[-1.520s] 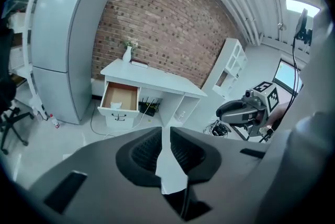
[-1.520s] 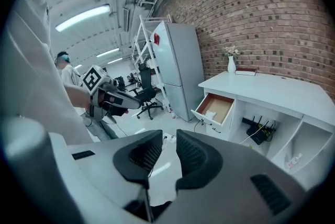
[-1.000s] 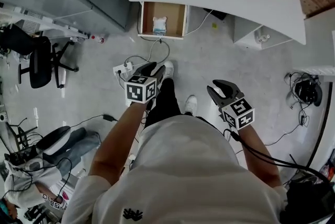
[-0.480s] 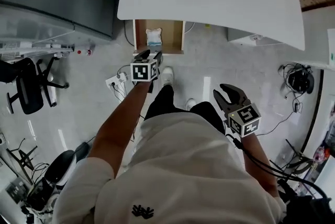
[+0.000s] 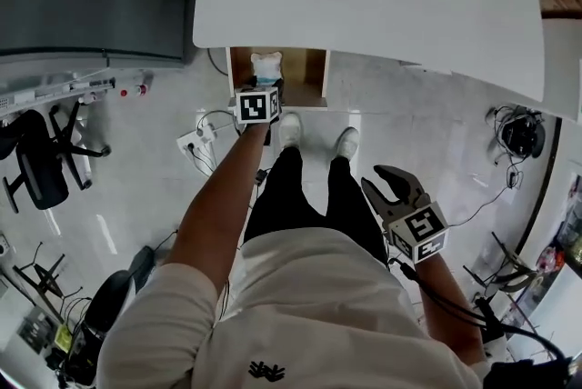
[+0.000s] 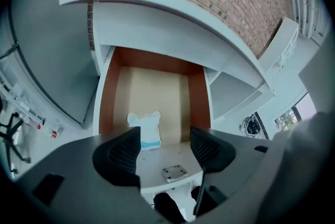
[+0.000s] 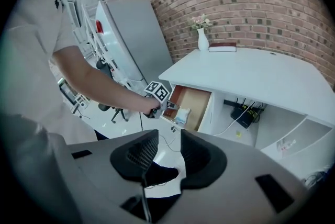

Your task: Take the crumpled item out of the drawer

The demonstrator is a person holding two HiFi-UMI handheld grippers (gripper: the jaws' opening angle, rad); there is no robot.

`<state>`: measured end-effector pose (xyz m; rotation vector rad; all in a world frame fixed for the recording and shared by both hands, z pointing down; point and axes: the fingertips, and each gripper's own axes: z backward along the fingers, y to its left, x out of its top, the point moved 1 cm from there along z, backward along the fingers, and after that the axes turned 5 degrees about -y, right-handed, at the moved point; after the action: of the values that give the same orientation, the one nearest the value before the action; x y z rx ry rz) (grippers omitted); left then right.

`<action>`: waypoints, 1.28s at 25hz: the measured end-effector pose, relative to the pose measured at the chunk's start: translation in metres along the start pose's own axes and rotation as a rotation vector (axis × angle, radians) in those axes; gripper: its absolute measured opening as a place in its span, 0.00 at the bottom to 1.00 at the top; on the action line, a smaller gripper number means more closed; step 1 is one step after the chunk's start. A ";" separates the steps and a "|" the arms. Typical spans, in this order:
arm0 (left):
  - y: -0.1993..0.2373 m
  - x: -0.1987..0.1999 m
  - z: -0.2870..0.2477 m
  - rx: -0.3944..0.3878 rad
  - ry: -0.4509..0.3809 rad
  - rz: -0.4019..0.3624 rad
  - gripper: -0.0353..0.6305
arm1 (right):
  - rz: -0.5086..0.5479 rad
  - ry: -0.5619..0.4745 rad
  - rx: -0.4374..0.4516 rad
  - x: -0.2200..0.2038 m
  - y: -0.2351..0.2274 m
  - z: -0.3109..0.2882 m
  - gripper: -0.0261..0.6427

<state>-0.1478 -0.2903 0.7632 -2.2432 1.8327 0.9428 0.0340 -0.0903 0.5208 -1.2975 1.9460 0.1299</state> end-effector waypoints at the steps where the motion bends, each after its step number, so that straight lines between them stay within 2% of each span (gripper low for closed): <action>1: 0.005 -0.002 -0.013 0.010 0.013 -0.003 0.48 | -0.015 0.005 -0.002 -0.002 -0.002 -0.005 0.27; 6: 0.038 -0.016 -0.079 0.041 0.069 -0.028 0.51 | -0.035 0.112 0.040 -0.033 -0.009 -0.035 0.27; 11: 0.060 -0.033 -0.134 0.089 0.118 0.023 0.53 | -0.045 0.140 0.032 -0.042 -0.029 -0.057 0.27; 14: 0.064 -0.045 -0.144 0.097 0.218 0.069 0.54 | -0.060 0.124 0.022 -0.040 -0.034 -0.062 0.26; 16: 0.066 -0.046 -0.146 0.106 0.256 0.073 0.54 | -0.078 0.139 0.024 -0.043 -0.036 -0.065 0.26; 21: 0.064 -0.037 -0.150 0.105 0.247 0.032 0.54 | -0.103 0.147 0.047 -0.040 -0.035 -0.072 0.25; 27: 0.068 -0.029 -0.165 0.102 0.269 0.046 0.54 | -0.109 0.137 0.056 -0.031 -0.036 -0.080 0.25; 32: 0.068 -0.037 -0.171 0.125 0.299 0.002 0.54 | -0.098 0.178 0.067 -0.036 -0.038 -0.078 0.24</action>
<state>-0.1454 -0.3527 0.9404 -2.4092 1.9440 0.4957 0.0295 -0.1188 0.6101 -1.3965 2.0114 -0.1018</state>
